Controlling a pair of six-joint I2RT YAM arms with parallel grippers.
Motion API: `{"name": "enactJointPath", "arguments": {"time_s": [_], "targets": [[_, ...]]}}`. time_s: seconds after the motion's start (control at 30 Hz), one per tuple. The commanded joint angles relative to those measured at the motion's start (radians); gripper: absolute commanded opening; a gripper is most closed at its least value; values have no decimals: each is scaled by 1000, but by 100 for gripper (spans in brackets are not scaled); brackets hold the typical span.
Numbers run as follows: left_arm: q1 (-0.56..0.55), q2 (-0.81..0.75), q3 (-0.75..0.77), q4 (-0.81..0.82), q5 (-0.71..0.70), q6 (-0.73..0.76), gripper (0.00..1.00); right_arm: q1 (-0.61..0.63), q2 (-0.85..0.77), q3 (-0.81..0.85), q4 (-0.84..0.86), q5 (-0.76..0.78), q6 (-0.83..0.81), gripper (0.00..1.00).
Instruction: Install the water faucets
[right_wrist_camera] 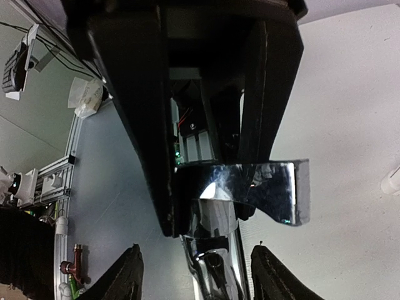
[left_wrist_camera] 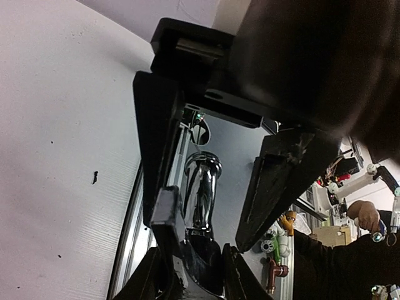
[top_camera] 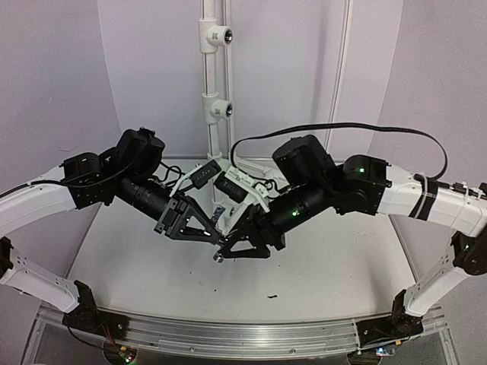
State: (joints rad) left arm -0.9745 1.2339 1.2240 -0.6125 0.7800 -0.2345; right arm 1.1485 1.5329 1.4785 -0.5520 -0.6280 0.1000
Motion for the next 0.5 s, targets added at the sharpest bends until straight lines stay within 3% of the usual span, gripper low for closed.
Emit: {"name": "enactJointPath", "arguments": {"time_s": [0.0,0.33,0.47], "targets": [[3,-2,37,14,63,25,0,-10,28,86,-30,-72,-51,46],[3,5,29,9,74,37,0,-13,113,152,-28,-128,-75,34],[3,4,24,8,81,40,0,-14,135,174,-26,-157,-91,19]]}}
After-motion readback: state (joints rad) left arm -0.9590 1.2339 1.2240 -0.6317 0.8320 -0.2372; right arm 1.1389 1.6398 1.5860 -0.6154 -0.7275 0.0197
